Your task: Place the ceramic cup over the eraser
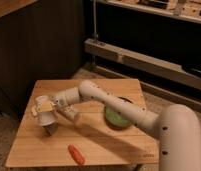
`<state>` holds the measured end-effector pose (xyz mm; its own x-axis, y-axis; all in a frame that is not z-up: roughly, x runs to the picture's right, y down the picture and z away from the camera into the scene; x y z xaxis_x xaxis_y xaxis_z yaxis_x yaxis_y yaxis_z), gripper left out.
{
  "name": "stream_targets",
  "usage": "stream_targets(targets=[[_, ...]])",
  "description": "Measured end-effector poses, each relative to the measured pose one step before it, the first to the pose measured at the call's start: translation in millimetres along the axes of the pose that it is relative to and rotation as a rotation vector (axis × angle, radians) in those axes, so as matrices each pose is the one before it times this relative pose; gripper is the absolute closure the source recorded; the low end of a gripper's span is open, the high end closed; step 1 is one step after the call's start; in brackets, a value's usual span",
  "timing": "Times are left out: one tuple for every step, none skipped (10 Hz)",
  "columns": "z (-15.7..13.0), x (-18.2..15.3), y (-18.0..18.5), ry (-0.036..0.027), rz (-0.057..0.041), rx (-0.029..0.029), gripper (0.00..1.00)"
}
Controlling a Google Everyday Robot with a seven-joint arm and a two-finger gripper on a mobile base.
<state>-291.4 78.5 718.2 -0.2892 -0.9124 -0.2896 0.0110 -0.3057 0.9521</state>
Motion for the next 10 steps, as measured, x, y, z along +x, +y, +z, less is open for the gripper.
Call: stream_targets(targets=[[0.55,-0.95,-1.15,-0.00641,0.00148,0.01092,0.86],[1.52,-1.47,-0.82,-0.00915,-0.00065,0.00732,0.86],[2.0,-1.36,-1.33,-0.01219,-0.00133,0.01,0.86],[1.35,-1.95,-0.61,-0.01523,0.00029,0.01752,0.86],[0.73,-1.57,-0.16,-0.00801,0.00236,0.01271,0.86],[0.87,-3.09,2.33,0.00031,0.00646,0.02447,0.78],[-3.8,4.5,-0.25,0.01835,-0.00586,-0.03498,0.68],[-2.25,4.49,-2.35,0.00536,-0.00027,-0.03237,0.57],[1.76,-1.32,-0.76,-0.00339,0.00253,0.00412,0.48],[2.89,-2.65,0.41,-0.00805,0.00422,0.02192,0.37]])
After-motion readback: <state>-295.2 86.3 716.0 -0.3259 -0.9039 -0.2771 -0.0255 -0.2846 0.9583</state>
